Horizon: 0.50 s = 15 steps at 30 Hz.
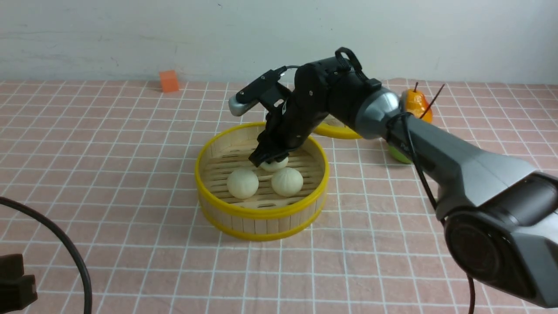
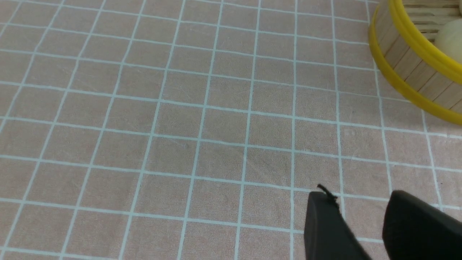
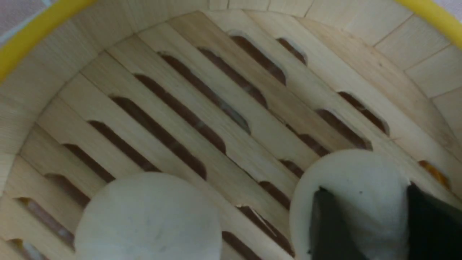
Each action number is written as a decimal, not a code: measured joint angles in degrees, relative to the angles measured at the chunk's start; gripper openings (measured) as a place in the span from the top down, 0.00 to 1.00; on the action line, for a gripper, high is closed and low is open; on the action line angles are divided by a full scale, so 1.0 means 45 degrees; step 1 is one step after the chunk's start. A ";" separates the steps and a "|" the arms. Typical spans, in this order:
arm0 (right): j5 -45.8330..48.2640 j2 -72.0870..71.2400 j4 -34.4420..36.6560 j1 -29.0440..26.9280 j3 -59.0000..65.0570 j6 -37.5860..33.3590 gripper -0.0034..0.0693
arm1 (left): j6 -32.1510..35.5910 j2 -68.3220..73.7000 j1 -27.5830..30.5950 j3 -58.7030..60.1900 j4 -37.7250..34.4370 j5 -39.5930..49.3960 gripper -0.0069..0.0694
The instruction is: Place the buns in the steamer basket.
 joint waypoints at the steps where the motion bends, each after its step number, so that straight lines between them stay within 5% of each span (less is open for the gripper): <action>1: 0.0000 0.0000 0.0019 0.0000 0.0000 0.0000 0.49 | 0.0000 0.0000 0.0000 0.0000 0.0000 0.0000 0.60; 7: 0.0660 -0.0945 0.0156 0.0064 0.0000 0.0042 0.21 | 0.0000 0.0000 0.0000 0.0000 -0.0005 0.0000 0.60; 15: 0.2002 -0.5765 0.0263 -0.0109 0.1407 0.1321 0.21 | 0.0000 0.0000 0.0000 0.0000 -0.0005 0.0000 0.60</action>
